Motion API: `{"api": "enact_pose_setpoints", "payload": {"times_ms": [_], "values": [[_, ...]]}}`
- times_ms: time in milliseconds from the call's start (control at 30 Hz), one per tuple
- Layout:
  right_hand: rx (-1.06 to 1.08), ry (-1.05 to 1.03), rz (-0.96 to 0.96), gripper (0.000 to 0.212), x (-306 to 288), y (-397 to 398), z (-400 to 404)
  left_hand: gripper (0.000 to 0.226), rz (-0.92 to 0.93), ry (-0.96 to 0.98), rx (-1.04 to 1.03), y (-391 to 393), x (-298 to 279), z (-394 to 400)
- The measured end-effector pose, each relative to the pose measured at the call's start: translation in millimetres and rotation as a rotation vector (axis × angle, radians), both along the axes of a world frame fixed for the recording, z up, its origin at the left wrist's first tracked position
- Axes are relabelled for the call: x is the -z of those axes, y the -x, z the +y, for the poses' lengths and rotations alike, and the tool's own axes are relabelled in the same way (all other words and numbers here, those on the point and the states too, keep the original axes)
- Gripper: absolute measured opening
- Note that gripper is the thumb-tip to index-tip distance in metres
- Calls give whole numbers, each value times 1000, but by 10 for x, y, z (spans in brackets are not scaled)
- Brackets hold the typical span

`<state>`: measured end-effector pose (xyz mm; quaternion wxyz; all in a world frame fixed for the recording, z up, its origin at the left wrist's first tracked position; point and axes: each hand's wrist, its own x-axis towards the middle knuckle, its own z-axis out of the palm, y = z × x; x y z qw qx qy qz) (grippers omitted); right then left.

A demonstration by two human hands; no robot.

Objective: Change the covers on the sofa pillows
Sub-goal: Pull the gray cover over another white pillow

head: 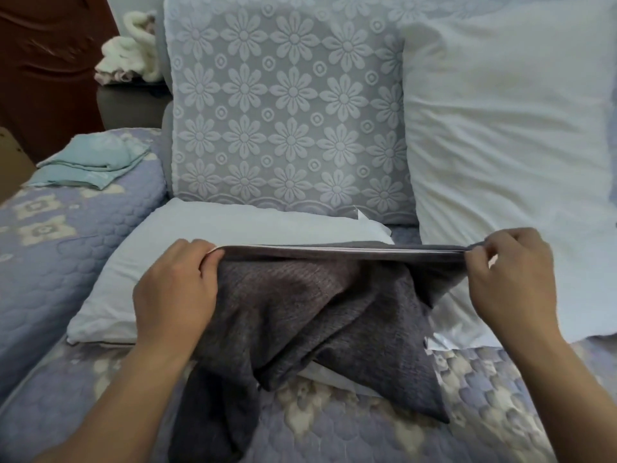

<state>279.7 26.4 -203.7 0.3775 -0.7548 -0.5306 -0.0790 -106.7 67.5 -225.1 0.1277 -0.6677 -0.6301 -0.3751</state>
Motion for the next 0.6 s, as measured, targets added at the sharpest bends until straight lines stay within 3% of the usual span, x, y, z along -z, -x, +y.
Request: {"api": "enact_pose_setpoints", "payload": {"times_ms": [133, 233, 300, 400, 467, 533, 600], "values": [[-15, 48, 174, 25, -65, 4, -8, 15, -24, 7, 96, 48, 53, -50], [12, 608, -48, 30, -47, -133, -102, 8, -39, 53, 409, 40, -30, -201], [44, 908, -210, 23, 19, -173, -206, 7, -30, 319, 655, 36, -40, -344], [2, 828, -338, 19, 99, -129, -291, 27, 55, 567, 698, 53, 154, -545], [-197, 688, -183, 23, 120, -31, -265, 38, 76, 581, 621, 92, 272, -607], [-445, 707, 8, 38, 128, 100, -247, 39, 85, 563, 565, 148, 322, -616], [-525, 831, -42, 60, 272, 188, -224, 45, 30, 545, 514, 184, 359, -615]]}}
